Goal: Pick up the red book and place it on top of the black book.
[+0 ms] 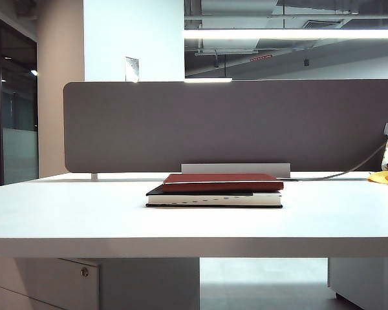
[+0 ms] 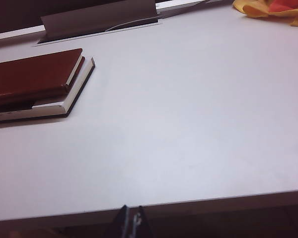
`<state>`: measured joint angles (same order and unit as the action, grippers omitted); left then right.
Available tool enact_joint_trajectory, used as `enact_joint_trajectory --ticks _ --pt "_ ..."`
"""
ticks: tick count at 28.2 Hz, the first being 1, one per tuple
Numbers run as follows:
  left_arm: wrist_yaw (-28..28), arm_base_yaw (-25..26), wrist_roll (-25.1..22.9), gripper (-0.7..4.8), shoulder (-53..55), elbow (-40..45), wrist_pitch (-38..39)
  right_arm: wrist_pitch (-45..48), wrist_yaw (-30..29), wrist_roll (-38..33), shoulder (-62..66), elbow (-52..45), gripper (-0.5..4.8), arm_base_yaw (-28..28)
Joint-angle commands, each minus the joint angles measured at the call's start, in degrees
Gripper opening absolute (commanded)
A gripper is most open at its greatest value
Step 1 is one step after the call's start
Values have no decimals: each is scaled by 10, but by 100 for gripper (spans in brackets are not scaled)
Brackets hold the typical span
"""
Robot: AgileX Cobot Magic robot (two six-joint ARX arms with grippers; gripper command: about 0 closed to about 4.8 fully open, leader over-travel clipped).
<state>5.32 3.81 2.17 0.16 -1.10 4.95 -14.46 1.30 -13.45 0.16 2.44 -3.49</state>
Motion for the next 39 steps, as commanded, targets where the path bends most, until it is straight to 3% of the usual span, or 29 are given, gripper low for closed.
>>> enact_joint_trajectory --ticks 1,21,36,39 --pt "-2 1 0 80 0 -1 -7 10 -2 0 0 2 23 0" --pt "-2 0 0 80 0 -1 -7 19 11 2 0 1 23 -21" --pt "-2 0 0 80 0 -1 -7 27 -4 5 0 -3 23 3" --pt "-2 0 0 80 0 -1 -7 27 -15 35 0 -3 23 3"
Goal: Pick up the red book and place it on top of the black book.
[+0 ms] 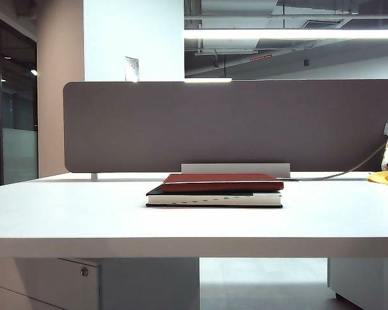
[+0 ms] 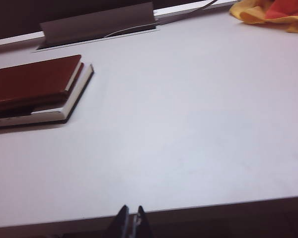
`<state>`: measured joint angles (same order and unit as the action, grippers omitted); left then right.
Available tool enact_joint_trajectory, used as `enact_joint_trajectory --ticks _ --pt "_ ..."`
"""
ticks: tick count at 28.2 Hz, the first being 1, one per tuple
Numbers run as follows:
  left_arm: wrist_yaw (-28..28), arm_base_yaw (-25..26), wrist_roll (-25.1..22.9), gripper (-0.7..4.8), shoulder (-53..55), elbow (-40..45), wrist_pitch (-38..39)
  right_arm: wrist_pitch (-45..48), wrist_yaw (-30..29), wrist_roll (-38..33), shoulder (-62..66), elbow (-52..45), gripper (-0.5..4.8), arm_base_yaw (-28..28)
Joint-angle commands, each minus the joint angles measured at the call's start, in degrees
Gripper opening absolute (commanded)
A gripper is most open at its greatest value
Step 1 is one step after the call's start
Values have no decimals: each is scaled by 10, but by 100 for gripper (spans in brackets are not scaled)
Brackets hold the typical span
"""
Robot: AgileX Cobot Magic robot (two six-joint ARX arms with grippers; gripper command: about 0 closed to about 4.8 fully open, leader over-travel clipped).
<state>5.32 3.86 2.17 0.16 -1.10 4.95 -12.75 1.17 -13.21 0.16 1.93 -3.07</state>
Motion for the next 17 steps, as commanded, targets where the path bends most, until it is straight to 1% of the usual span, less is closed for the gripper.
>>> enact_joint_trajectory --ticks 1,7,17 --pt "-2 0 0 80 0 -1 -7 10 -13 47 0 2 23 -1" --pt "-2 0 0 80 0 -1 -7 12 -11 145 0 2 21 -1" --pt "-2 0 0 80 0 -1 -7 27 -12 145 0 -3 22 -2"
